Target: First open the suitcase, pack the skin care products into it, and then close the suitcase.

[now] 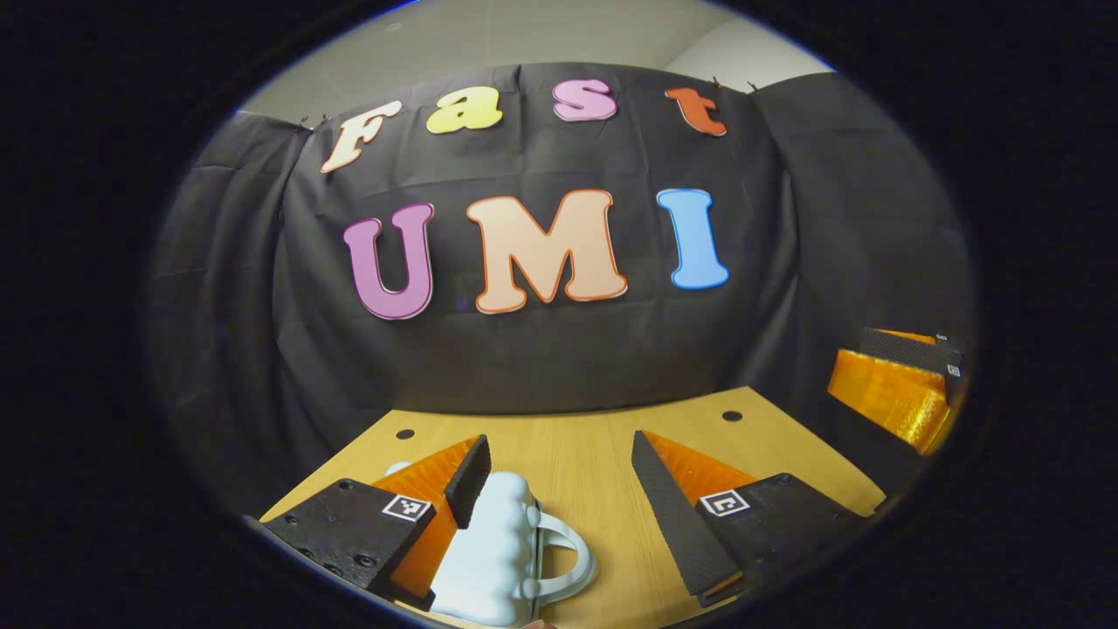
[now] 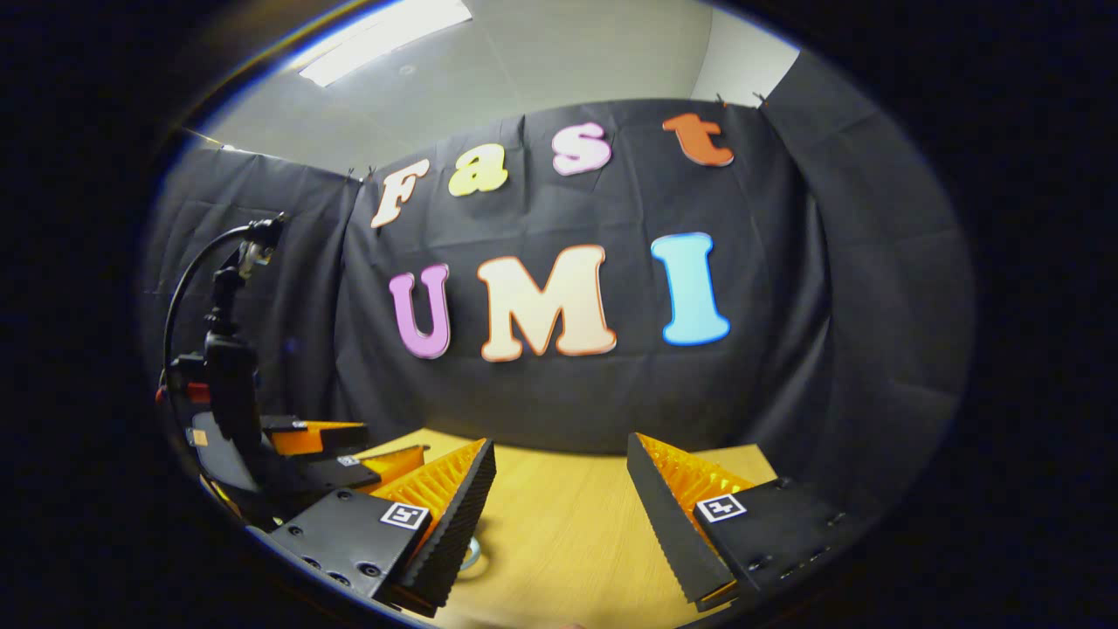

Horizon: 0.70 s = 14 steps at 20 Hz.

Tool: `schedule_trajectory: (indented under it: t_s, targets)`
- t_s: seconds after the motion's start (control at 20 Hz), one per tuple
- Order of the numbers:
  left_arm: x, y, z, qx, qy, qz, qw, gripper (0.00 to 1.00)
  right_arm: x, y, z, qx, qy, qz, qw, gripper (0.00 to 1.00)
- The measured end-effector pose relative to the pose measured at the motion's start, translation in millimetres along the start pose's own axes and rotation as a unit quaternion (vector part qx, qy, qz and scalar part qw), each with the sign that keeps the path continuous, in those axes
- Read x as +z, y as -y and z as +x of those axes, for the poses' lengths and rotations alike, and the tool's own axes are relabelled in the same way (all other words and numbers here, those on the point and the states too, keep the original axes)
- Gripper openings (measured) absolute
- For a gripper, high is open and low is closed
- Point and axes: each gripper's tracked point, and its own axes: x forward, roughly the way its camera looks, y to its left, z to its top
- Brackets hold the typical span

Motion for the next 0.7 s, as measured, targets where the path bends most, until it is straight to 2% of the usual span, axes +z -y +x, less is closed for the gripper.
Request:
schedule_trajectory:
  t_s: [0.05, 0.1, 0.35, 0.7]
  targets:
    - [8.0, 0.5, -2.6, -0.004, 0.011, -0.002, 1.000, 1.00, 12.3, -3.5, -0.5, -0.004, 0.014, -0.004, 1.000, 0.93]
    - [14.5, -1.4, -4.7, -0.006, 0.017, -0.003, 1.000, 0.95, 22.8, -8.1, -3.1, -0.006, 0.025, -0.007, 1.000, 0.93]
    - [40.3, -18.2, -19.3, -0.020, 0.038, 0.001, 0.999, 0.95, 62.3, -26.5, -20.9, -0.026, 0.072, -0.013, 0.997, 0.95]
    - [81.2, -38.8, -40.9, -0.029, 0.095, -0.022, 0.995, 0.95, 73.6, -52.6, -45.3, -0.044, 0.085, -0.032, 0.995, 0.95]
